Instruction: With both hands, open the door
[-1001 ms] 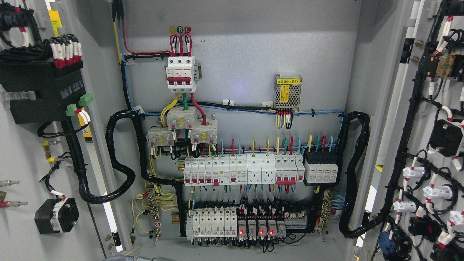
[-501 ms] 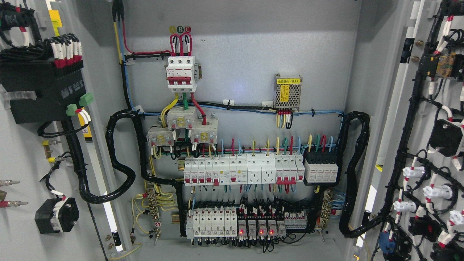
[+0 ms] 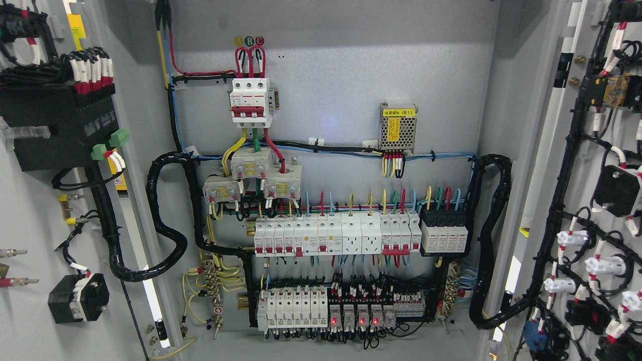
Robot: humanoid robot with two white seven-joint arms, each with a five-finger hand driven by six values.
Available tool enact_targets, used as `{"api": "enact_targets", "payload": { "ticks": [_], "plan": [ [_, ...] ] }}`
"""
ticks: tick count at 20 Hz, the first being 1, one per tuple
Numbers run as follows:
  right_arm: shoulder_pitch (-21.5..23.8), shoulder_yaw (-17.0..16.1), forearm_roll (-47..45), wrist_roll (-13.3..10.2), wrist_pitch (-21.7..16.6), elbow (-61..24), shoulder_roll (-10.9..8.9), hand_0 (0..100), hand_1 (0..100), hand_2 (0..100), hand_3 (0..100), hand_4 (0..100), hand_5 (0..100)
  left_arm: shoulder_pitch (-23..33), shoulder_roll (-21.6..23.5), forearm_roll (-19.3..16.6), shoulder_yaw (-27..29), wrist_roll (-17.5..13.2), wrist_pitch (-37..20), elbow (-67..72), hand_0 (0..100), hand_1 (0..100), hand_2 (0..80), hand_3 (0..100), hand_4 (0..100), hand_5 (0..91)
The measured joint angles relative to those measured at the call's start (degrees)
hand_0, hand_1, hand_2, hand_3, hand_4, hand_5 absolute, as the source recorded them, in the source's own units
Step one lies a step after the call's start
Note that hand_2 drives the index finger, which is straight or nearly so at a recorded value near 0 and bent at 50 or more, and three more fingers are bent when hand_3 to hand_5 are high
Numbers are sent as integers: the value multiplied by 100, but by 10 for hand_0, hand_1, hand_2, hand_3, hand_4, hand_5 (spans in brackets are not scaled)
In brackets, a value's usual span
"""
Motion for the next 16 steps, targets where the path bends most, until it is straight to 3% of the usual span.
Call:
{"api": "enact_targets", "payload": {
  "ticks": [9, 16],
  "plan": [
    [137, -86, -10, -13, 15, 18, -40, 213, 65, 0, 0, 0, 0, -14, 0, 0, -1, 0, -25, 0, 323, 112, 0, 0, 0, 0],
    [613, -678, -15, -23, -26, -294, -513, 214, 65, 0, 0, 0, 0, -33, 0, 0, 0, 0, 5, 0, 323, 112, 0, 0, 0, 0]
  ]
}}
